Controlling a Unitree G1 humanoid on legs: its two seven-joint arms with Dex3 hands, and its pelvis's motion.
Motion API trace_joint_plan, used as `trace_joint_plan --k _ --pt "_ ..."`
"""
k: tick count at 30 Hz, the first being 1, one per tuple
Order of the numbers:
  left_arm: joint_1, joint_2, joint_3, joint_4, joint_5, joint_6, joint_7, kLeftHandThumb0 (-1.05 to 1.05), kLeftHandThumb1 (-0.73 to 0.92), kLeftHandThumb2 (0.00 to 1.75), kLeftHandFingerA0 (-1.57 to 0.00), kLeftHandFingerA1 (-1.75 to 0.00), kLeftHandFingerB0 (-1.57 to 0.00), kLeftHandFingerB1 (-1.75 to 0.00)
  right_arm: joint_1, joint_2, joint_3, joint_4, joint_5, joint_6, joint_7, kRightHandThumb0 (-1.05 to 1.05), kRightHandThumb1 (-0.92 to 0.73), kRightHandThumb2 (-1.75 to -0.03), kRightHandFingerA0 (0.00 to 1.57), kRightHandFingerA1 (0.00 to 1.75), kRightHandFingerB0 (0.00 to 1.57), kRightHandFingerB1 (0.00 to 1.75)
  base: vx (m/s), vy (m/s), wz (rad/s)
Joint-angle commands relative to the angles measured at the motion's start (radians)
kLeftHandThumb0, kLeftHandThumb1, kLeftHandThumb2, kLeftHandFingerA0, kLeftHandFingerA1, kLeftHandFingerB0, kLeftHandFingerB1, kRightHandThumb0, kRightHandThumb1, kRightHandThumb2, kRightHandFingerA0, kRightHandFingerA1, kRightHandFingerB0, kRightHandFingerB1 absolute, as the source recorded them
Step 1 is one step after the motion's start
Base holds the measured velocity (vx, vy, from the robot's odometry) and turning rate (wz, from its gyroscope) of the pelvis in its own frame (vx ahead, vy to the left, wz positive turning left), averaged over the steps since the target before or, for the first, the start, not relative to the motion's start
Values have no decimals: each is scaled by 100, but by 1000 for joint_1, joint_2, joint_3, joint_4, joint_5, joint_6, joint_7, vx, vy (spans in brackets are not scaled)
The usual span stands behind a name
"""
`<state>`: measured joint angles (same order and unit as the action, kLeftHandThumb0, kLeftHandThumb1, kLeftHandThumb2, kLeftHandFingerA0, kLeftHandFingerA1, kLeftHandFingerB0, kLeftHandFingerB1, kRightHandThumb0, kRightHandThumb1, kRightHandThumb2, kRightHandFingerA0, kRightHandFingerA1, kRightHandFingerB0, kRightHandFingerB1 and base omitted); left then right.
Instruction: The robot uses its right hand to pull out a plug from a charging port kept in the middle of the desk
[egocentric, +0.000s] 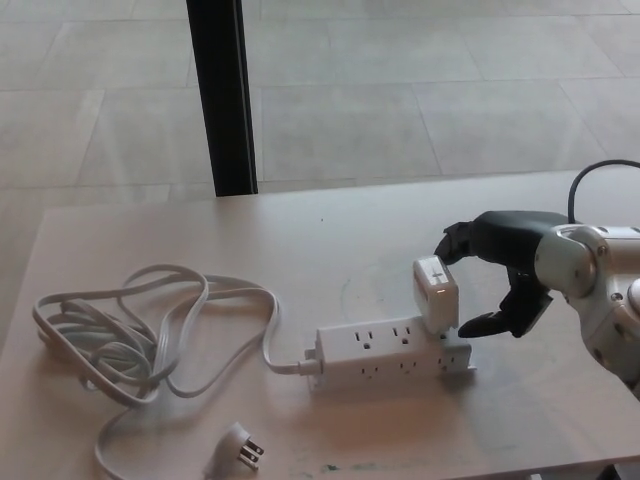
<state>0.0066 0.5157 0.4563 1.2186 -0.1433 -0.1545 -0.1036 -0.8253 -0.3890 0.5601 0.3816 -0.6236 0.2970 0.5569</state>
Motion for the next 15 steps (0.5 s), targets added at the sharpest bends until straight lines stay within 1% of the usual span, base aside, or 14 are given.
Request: trace_joint_plan --k 1,2,3,5,6,7,8,9,10,11,12,13,14,15 --pt "3 16 3 0 -14 -29 0 -85 92 76 -79 -55 -63 -44 22 19 -3 -2 -3 -23 -9 -85 -44 -86 76 134 34 47 0 0 0" --pt "0 16 3 6 -13 -29 2 -85 92 75 -80 -55 -64 -44 24 16 -5 -2 -5 -28 -13 -85 -44 -86 78 136 35 47 0 0 0" --pt "1 15 3 8 -13 -32 1 -91 78 93 -76 -58 -59 -49 25 11 -4 -2 -9 -29 -14 -86 -45 -86 92 145 35 48 0 0 0" --pt "3 15 2 6 -12 -35 -2 -91 78 93 -76 -58 -59 -49 25 8 -4 -2 -13 -25 -12 -86 -45 -86 92 145 35 48 0 0 0" --pt "5 14 3 2 -14 -34 -4 -86 92 75 -78 -53 -64 -44 22 6 0 0 -21 -15 -6 -76 -50 -57 75 157 37 39 0 0 0" --pt "10 14 0 2 -11 -38 -6 -92 78 93 -75 -58 -60 -49 22 3 -1 10 -19 -16 -1 -75 -51 -56 74 150 36 39 0 0 0" --pt "10 15 -1 4 -9 -40 -5 -93 78 93 -75 -58 -59 -49 23 -1 -4 10 -19 -19 1 -75 -51 -56 75 149 35 39 0 0 0" --pt "10 14 0 1 -11 -38 -6 -86 92 76 -78 -56 -63 -45 23 -3 -5 13 -20 -21 -1 -75 -46 -60 72 150 35 40 0 0 0" --pt "10 12 1 -3 -13 -35 -2 -85 92 75 -78 -55 -64 -45 22 -7 -7 20 -19 -28 -3 -78 -41 -80 80 131 30 48 0 0 0" --pt "10 12 3 -2 -15 -34 -2 -86 92 75 -78 -54 -64 -44 19 -10 -8 27 -20 -33 -4 -77 -44 -62 71 145 32 41 0 0 0" --pt "10 12 2 0 -14 -36 -4 -88 92 74 -77 -53 -66 -45 18 -10 -9 30 -20 -36 -4 -78 -41 -80 82 132 29 48 0 0 0" --pt "10 12 2 0 -14 -37 -4 -88 92 74 -77 -53 -66 -45 18 -10 -10 31 -20 -38 -4 -78 -41 -80 82 132 29 48 0 0 0" --pt "11 12 4 -1 -18 -36 -12 -86 92 75 -75 -53 -62 -44 14 -6 -10 37 -22 -35 -4 -78 -41 -80 81 130 28 47 0 0 0" --pt "12 13 1 -1 -15 -40 -12 -88 92 75 -77 -53 -64 -45 8 -3 -8 44 -25 -35 -4 -76 -43 -62 74 146 30 40 0 0 0"
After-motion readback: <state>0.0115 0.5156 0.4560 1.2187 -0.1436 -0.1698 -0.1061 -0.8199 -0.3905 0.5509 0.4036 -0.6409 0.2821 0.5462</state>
